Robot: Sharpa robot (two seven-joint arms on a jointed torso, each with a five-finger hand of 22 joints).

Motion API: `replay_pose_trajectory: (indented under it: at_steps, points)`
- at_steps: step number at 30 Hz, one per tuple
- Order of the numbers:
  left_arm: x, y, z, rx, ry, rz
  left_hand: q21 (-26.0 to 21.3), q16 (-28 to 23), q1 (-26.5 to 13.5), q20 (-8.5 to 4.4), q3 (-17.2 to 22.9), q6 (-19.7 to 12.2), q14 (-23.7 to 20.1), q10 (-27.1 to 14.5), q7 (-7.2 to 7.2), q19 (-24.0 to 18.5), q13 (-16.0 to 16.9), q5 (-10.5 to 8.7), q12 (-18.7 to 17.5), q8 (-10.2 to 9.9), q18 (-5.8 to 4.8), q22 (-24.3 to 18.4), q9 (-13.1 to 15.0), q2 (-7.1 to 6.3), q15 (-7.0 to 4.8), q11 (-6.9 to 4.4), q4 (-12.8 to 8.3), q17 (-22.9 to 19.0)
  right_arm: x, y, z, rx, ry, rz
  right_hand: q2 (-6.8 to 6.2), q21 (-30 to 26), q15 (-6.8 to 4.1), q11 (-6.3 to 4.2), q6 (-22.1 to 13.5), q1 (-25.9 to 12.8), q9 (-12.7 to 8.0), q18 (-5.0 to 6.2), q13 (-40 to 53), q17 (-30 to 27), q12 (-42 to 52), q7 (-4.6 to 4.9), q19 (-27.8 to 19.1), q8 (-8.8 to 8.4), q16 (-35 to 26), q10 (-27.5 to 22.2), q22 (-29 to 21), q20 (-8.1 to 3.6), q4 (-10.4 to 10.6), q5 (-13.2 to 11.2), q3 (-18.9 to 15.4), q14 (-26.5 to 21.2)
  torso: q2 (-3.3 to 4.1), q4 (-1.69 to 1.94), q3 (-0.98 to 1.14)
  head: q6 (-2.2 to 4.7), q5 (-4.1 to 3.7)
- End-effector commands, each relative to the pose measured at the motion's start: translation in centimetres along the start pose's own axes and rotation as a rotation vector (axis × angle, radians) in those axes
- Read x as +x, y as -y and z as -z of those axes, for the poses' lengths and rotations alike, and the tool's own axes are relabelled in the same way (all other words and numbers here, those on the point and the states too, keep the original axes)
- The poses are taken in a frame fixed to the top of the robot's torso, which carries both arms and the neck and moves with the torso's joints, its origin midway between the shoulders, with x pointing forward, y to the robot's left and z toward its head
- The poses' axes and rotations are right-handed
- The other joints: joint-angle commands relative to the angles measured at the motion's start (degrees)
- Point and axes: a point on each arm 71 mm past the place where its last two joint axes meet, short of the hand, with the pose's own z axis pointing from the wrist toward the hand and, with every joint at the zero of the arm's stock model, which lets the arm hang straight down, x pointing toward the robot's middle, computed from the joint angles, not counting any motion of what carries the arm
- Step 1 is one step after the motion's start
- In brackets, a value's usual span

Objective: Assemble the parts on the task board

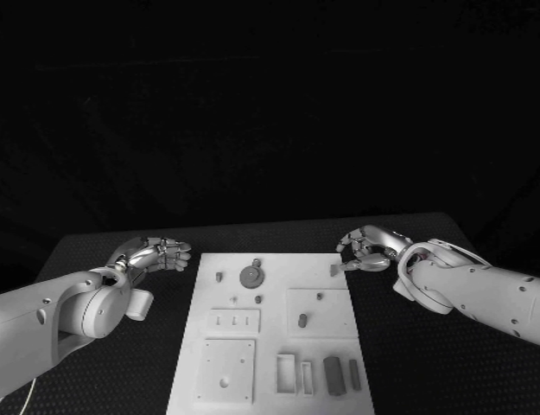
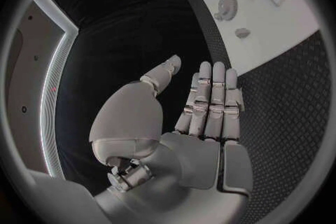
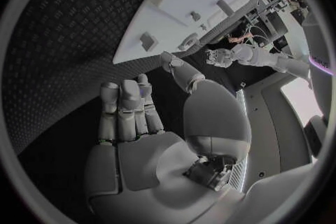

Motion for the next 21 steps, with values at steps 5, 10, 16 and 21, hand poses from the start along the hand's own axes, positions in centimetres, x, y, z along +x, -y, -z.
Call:
replay_pose_trajectory:
  at_steps: [5, 10, 16, 21]
  points:
    - [0.4, 0.1, 0.0, 0.013, -0.025, 0.014, 0.2, 0.1, -0.2, -0.13, -0.1, -0.2, 0.2, -0.7, 0.44, -0.2, -0.1, -0.07, -0.8, -0.5, 0.91, 1.2, 0.0, 0.47, -0.11, 0.64, -0.5, 0.1, 1.4, 0.8, 0.2, 0.01, -0.036, -0.019, 0.5, -0.4, 0.17, 0.24, -0.5, -0.2, -0.2, 2.41, 0.1, 0.2, 0.0, 0.51, -0.6, -0.45, -0.3, -0.5, 0.2, 0.28, 0.0, -0.6, -1.6, -0.6, -0.05, -0.17, 0.28, -0.39, -0.2]
    - [0.4, 0.0, 0.1, 0.011, -0.023, 0.014, 0.2, 0.0, -0.2, -0.11, 0.0, -0.3, 0.1, -1.1, 0.48, -0.3, -0.1, -0.07, -1.0, -0.6, 0.9, 1.2, 0.0, 0.46, -0.08, 0.77, -0.5, 0.0, 2.3, 0.8, 0.0, 0.013, -0.04, -0.021, 0.53, -0.6, 0.25, 0.32, -0.8, -0.4, -0.3, 2.41, 0.1, 0.2, 0.0, 0.6, -0.7, -0.56, -0.3, -0.7, 0.2, 0.4, 0.0, -1.9, -2.5, -0.7, -0.04, -0.12, 0.24, -0.63, -0.17]
    - [0.4, -0.1, 0.0, 0.009, -0.023, 0.014, 0.2, 0.0, -0.2, -0.1, 0.0, -0.3, 0.1, -1.1, 0.49, -0.3, -0.1, -0.07, -1.1, -0.7, 0.9, 1.2, 0.0, 0.46, -0.08, 0.8, -0.5, 0.0, 3.2, 0.6, -0.4, 0.014, -0.049, -0.024, 0.89, -0.6, 0.26, 0.32, -0.8, -0.2, -0.3, 2.41, 0.1, 0.2, 0.1, 0.6, -0.7, -0.53, -0.3, -0.7, 0.3, 0.42, 0.0, -2.3, -2.9, -0.7, -0.06, -0.05, 0.03, -0.87, -0.09]
    - [0.4, -0.1, 0.0, 0.009, -0.024, 0.014, 0.2, 0.0, -0.3, -0.1, 0.0, -0.3, 0.1, -1.2, 0.51, -0.3, -0.1, -0.08, -1.1, -0.7, 0.9, 1.2, 0.0, 0.46, -0.08, 0.83, -0.5, 0.0, 3.8, 0.6, -0.6, 0.021, -0.05, -0.024, 1.58, -0.6, 0.19, 0.25, -0.5, 0.5, -0.3, 2.41, 0.1, 0.3, 0.2, 0.52, -0.6, -0.34, -0.2, -0.7, 0.4, 0.4, 0.0, -3.2, -2.9, -0.7, -0.05, -0.06, 0.01, -1.07, -0.04]
